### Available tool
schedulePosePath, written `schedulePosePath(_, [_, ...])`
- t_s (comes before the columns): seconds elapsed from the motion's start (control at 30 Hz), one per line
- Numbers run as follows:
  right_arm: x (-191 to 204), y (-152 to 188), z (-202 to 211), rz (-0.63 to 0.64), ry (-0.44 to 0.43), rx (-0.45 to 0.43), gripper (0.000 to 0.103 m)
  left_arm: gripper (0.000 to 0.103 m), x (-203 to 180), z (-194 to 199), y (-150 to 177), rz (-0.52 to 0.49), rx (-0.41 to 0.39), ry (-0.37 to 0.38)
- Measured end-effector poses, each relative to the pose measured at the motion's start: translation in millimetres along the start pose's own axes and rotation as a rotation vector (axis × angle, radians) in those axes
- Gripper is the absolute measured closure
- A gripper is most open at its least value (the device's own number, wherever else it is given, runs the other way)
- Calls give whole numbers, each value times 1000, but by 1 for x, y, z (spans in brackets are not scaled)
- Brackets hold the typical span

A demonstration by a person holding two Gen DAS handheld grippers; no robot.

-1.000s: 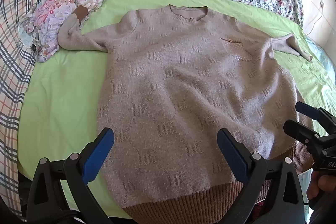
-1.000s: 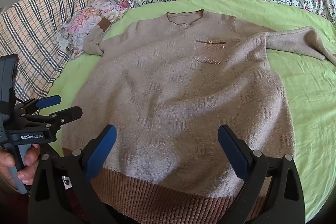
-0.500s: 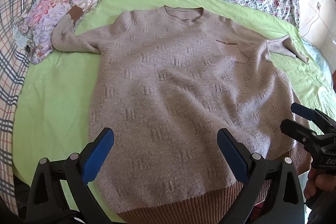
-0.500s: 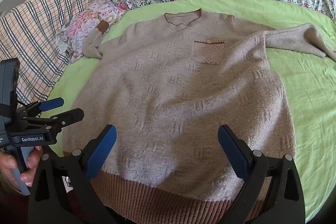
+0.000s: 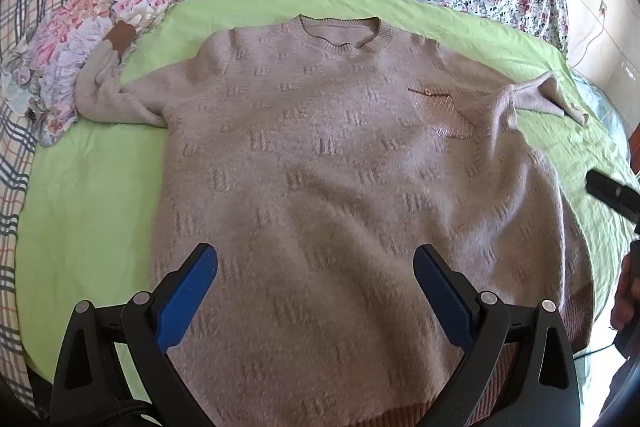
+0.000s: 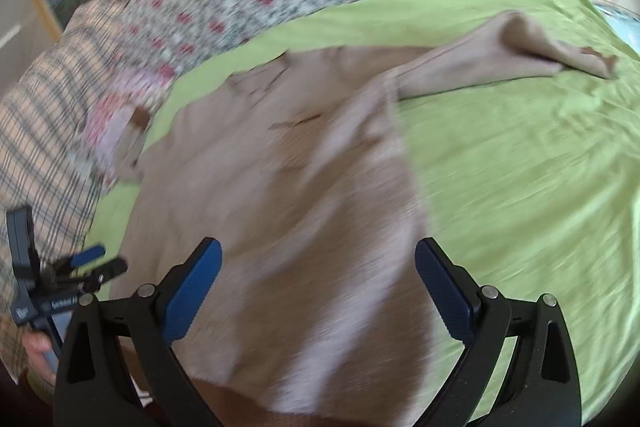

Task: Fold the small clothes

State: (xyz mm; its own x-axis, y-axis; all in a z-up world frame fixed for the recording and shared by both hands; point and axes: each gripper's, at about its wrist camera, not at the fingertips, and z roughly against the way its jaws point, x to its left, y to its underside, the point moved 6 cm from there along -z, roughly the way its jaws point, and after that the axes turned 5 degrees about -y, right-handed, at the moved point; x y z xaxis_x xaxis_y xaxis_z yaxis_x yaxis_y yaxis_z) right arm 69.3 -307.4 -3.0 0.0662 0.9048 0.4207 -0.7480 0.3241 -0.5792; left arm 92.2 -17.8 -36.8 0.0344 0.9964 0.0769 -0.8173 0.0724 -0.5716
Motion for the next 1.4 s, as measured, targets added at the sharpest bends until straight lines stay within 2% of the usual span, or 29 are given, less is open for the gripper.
schedulePosePath(0.17, [-62,-53,18,-91,79,-77,9,4,-5,-12,-11,1,25,11])
schedulePosePath(0.27, [-114,-87,26,-182,117,-129,18,4,-10,-19,-15,3,40,24])
schedulePosePath(0.33, [-151,-110,30,-234,169,-161,29,4,-13,-25,-19,5,52,28])
schedulePosePath(0.4, [-192,-136,30,-291,226,-184,34,4,-16,-30,-22,12,66,40])
schedulePosePath(0.53, [-262,-174,21,-434,286,-206,35,4,-22,-39,-31,15,81,50])
schedulePosePath(0.67, [-309,-206,-4,-481,377,-150,35,4,-31,-48,-38,14,100,58])
schedulePosePath(0.77, [-337,-210,-36,-513,464,-49,35,4,-38,-55,-42,14,116,69])
schedulePosePath(0.83, [-352,-208,-49,-513,514,-9,39,4,-43,-60,-43,8,128,75])
schedulePosePath(0.9, [-357,-209,-54,-473,557,-6,43,4,-48,-65,-44,3,140,80])
schedulePosePath(0.97, [-355,-212,-54,-429,614,-6,65,4,-50,-71,-44,1,155,84])
schedulePosePath(1.0, [-353,-213,-52,-418,610,-24,91,4,-51,-73,-43,3,161,87])
schedulePosePath(1.03, [-351,-213,-50,-428,578,-40,94,4,-51,-75,-43,7,165,91])
schedulePosePath(1.1, [-341,-216,-47,-418,531,-80,95,4,-49,-77,-43,14,168,93])
schedulePosePath(1.17, [-315,-221,-47,-381,413,-135,95,4,-46,-79,-43,21,168,93])
schedulePosePath(1.2, [-303,-224,-49,-360,382,-143,95,4,-44,-79,-43,27,165,94])
schedulePosePath(1.27, [-263,-231,-54,-292,247,-178,95,4,-40,-77,-44,39,159,95])
schedulePosePath(1.4, [-166,-237,-81,-193,-6,-159,95,4,-27,-74,-44,78,147,103])
